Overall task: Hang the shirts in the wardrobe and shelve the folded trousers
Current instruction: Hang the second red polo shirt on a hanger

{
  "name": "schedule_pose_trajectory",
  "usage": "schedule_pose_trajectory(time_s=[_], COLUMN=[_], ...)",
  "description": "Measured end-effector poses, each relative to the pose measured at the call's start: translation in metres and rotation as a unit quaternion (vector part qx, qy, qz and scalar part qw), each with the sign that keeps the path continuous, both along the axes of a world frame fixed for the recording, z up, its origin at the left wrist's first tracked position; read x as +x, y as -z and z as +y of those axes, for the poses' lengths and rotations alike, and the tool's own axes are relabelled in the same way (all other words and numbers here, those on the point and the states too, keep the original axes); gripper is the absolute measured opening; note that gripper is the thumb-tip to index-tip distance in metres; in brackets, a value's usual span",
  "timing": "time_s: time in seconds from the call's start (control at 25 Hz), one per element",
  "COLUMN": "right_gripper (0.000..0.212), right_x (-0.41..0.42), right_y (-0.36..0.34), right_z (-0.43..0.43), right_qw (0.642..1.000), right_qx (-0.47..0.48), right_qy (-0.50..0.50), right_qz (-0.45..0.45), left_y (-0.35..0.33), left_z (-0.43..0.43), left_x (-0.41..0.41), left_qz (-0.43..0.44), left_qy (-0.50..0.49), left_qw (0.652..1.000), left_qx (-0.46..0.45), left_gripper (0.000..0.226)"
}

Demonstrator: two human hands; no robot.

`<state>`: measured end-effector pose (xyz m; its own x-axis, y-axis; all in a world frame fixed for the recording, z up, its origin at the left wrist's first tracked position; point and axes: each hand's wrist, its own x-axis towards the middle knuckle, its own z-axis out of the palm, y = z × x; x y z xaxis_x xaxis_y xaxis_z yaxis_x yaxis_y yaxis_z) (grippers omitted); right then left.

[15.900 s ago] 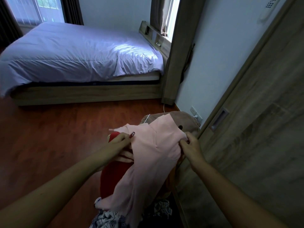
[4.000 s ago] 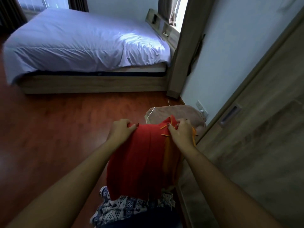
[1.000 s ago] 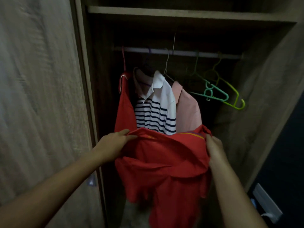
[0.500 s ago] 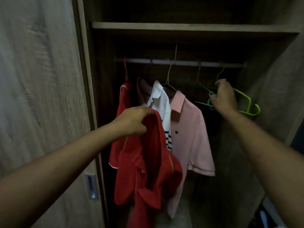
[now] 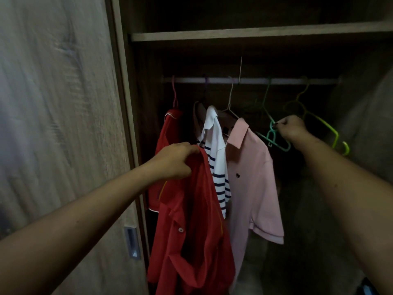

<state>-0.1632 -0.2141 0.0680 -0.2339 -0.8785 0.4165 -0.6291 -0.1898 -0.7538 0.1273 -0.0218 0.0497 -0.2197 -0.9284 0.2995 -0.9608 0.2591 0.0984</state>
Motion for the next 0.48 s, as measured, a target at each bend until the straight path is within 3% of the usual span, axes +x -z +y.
schedule_pose_trajectory(time_s=[0.16, 0.28, 0.48], right_gripper=[0.007, 0.037, 0.024], right_x=[0.008, 0.015, 0.016], right_y=[0.004, -0.002, -0.005], right_z=[-0.003, 0.002, 0.004], right_qw=[0.992, 0.978, 0.981], right_qx=[0.008, 0.026, 0.061], right_qy=[-0.04, -0.096, -0.156], right_qz=[-0.122, -0.183, -0.097], left_y=[0.002, 0.002, 0.002], left_z=[0.0, -0.001, 0.001], left_x=[0.0, 0.0, -0.005], left_qz=[-0.001, 0.004, 0.017], left_qy=[-0.006, -0.011, -0.016], left_qw=[1.0, 1.0, 0.999], left_qx=[0.009, 0.016, 0.024], left_gripper=[0.063, 0.064, 0.064])
